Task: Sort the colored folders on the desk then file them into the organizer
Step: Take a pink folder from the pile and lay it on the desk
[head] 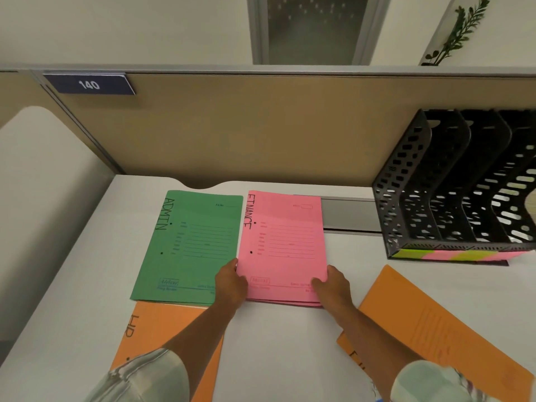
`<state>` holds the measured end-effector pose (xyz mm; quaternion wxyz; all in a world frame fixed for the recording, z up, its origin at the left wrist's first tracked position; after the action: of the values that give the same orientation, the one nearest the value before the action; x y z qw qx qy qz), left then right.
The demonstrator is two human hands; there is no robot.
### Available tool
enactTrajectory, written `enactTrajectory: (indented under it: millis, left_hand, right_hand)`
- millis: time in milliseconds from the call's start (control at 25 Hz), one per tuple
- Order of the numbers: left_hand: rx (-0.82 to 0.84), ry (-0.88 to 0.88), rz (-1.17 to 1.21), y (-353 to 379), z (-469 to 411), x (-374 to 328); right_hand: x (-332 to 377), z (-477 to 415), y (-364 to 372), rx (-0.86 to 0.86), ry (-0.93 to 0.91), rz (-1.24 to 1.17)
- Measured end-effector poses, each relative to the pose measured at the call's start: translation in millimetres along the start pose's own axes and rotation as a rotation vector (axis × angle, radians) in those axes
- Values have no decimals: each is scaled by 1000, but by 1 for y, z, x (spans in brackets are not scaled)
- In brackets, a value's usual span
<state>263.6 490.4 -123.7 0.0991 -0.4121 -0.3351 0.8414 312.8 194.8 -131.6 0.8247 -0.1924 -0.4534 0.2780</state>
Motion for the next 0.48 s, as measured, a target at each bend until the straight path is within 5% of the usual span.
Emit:
enactTrajectory:
  millis: [480]
  left_hand:
    - [12,72,-349,8,40,-12]
  right_hand:
    - [17,47,-16,67,-205,360]
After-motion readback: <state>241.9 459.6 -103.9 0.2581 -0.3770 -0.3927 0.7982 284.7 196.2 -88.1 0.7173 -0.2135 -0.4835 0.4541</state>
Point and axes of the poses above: each hand's wrist, its own z-axis away from the middle knuckle, its own y-axis out of the palm, x = y × z, the point moved 10 cm from there along -z, towards the middle knuckle, and after that the axes turned 1 degree about z, right-handed, at the moved point
